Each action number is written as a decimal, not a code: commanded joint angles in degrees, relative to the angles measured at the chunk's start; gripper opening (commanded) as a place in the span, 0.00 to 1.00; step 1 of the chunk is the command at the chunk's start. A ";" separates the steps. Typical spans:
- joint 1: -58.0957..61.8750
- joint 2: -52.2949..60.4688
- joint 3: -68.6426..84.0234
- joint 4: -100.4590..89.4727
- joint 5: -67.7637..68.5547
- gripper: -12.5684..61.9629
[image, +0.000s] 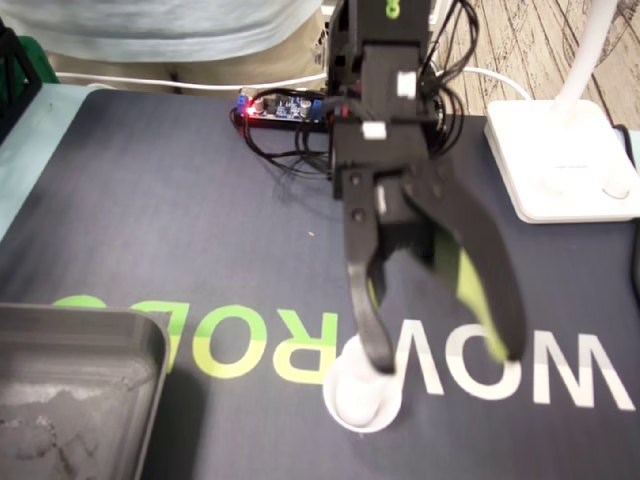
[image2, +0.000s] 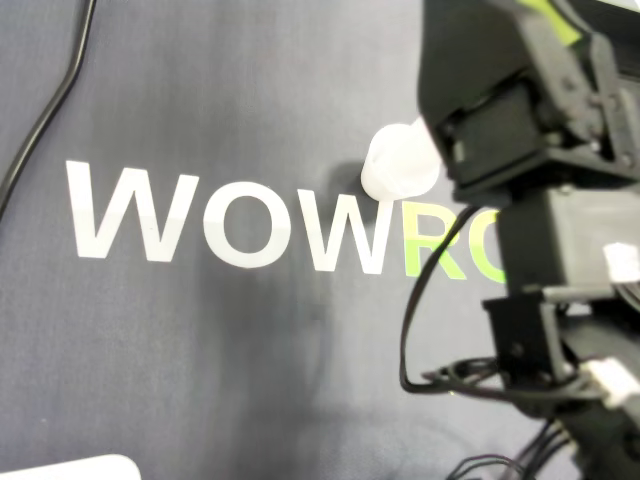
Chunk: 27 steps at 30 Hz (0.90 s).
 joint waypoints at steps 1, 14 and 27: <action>1.67 4.04 -6.06 5.63 15.38 0.54; 10.55 21.80 3.87 41.22 49.22 0.54; 11.51 28.56 24.96 41.31 52.47 0.59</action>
